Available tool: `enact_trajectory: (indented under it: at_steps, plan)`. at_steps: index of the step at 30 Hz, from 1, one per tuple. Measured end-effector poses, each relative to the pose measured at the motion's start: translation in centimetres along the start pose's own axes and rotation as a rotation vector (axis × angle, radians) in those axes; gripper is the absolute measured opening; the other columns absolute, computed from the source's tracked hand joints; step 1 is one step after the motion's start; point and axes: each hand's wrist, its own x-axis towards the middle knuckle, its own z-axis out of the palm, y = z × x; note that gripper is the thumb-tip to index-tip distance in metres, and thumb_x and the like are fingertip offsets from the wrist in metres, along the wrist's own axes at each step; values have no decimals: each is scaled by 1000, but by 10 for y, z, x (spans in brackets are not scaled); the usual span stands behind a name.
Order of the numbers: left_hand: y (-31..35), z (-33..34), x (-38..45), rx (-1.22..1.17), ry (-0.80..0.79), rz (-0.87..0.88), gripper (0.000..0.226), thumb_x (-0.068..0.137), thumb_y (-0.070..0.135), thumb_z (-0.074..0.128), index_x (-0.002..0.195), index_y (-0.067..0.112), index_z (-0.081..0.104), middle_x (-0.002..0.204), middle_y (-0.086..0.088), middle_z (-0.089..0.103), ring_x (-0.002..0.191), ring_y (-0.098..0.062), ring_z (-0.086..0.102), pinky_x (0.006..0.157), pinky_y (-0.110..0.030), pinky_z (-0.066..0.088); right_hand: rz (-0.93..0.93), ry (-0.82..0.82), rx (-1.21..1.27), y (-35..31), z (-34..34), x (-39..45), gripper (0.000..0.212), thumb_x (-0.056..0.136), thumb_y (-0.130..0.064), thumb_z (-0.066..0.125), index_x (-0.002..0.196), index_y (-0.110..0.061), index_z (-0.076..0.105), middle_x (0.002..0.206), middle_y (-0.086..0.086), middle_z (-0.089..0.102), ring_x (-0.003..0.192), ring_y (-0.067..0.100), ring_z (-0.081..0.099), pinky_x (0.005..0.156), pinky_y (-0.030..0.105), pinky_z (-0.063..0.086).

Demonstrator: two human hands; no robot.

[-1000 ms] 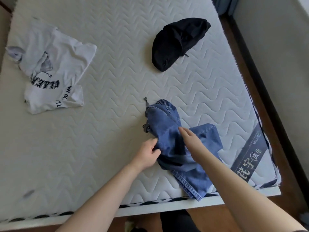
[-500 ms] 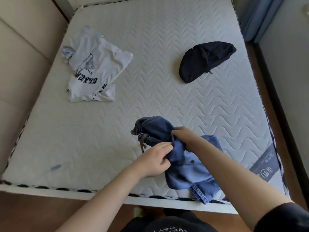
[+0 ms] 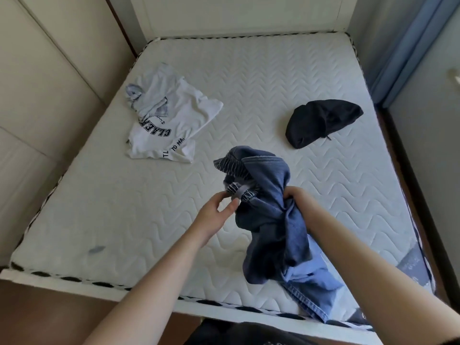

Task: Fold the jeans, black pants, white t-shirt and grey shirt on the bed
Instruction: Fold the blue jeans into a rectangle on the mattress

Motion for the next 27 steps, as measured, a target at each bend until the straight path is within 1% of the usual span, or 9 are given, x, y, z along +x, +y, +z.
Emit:
enact_trajectory:
  at_steps: [3,6,8,12,15,17,20,23,27]
  plan:
    - [6,-16,5,-182,3,107,58,66,73,66,110,38,51,114,20,61,103,10,58,85,-15,47,-52,41,-54,-6,20,-7,14,88,-12,49,79,-8,59,66,5,64,56,19,64,43,25,49]
    - [7,-44,9,-370,-64,134,61,77,80,44,115,33,46,118,5,61,106,-8,64,87,-31,56,-103,99,-104,-9,45,-15,22,92,-7,45,100,4,62,89,24,65,77,31,69,51,30,53]
    - [5,-67,15,-417,-46,35,65,76,82,40,116,32,46,120,0,60,104,-14,65,84,-35,57,-229,209,-254,4,62,-16,31,96,3,45,120,20,52,116,42,56,111,50,57,77,40,48]
    - [-9,-109,35,-411,-40,-176,70,82,66,59,137,29,36,131,1,52,113,-18,57,87,-40,54,-312,348,-350,29,99,-18,37,94,11,51,126,26,41,131,47,42,128,50,41,90,18,32]
    - [-15,-129,43,-537,-220,-199,54,88,53,60,131,22,48,118,-1,68,102,-21,68,77,-41,57,-424,399,-332,40,119,-15,47,92,6,58,134,13,39,135,33,46,129,41,44,78,-8,21]
    - [-15,-137,44,-655,-243,-178,35,93,25,59,125,13,53,98,-7,73,80,-20,72,66,-35,57,-471,425,-319,45,135,-26,42,96,-3,57,134,6,41,134,30,47,126,36,47,83,-1,21]
    - [-2,-150,38,-705,-193,-46,33,78,3,61,108,16,65,87,-13,69,68,-25,68,56,-34,54,-624,394,-167,47,138,-36,27,79,-13,63,104,-9,54,101,18,62,90,6,65,80,17,43]
    - [14,-165,31,-685,-82,97,42,72,-1,59,104,24,68,96,-11,73,84,-28,71,60,-33,55,-266,307,103,21,125,-36,19,83,-13,52,71,-11,66,64,6,67,52,12,66,47,23,51]
    - [32,-171,20,-581,42,135,60,78,-1,52,125,37,56,117,-8,67,109,-30,64,91,-48,53,-26,247,264,17,130,-20,22,87,-5,45,71,-4,61,61,13,61,52,23,59,56,30,48]
